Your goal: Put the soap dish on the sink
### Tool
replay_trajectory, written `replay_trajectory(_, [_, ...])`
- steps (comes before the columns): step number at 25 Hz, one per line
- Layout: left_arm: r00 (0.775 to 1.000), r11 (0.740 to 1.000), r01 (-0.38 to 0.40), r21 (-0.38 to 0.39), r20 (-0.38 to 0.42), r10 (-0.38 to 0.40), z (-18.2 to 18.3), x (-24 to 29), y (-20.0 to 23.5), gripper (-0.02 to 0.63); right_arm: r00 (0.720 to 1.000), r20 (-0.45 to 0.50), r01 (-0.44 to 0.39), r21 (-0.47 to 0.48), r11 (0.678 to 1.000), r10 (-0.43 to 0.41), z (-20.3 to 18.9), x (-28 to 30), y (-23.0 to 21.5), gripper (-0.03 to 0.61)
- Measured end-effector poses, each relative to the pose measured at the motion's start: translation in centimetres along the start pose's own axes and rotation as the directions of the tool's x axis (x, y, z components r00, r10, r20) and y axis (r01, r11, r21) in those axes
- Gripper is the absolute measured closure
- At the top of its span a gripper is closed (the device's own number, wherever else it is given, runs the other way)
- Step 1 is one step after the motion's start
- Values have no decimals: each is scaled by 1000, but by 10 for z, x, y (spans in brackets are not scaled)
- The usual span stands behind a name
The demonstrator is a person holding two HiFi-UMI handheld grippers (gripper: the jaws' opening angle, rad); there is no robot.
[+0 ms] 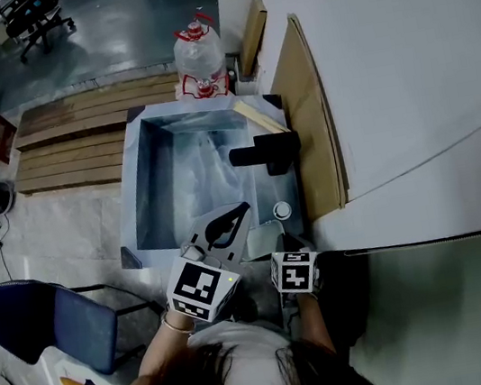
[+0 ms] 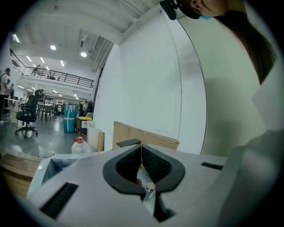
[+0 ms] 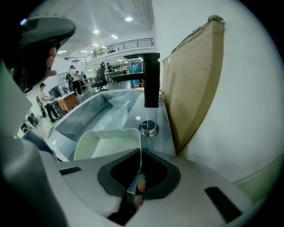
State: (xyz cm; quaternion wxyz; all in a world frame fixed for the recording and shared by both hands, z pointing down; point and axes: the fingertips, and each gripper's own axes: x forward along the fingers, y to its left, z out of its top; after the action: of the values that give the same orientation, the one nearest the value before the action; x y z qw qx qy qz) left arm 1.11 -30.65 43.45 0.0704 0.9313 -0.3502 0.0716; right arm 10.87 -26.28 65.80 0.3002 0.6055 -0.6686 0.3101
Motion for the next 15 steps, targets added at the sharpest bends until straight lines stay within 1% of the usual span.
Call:
replay_trajectory(9, [1000,1000,3,5,-7,-3,-1,0,-3,604,1000,0,-11,28,1000,11,2,-1,-1,545])
replay_trajectory(15, [1000,1000,-3,4,-9,3,-2,-4,-7,604,999,41,-17,22,1000,16,10,-10,0,545])
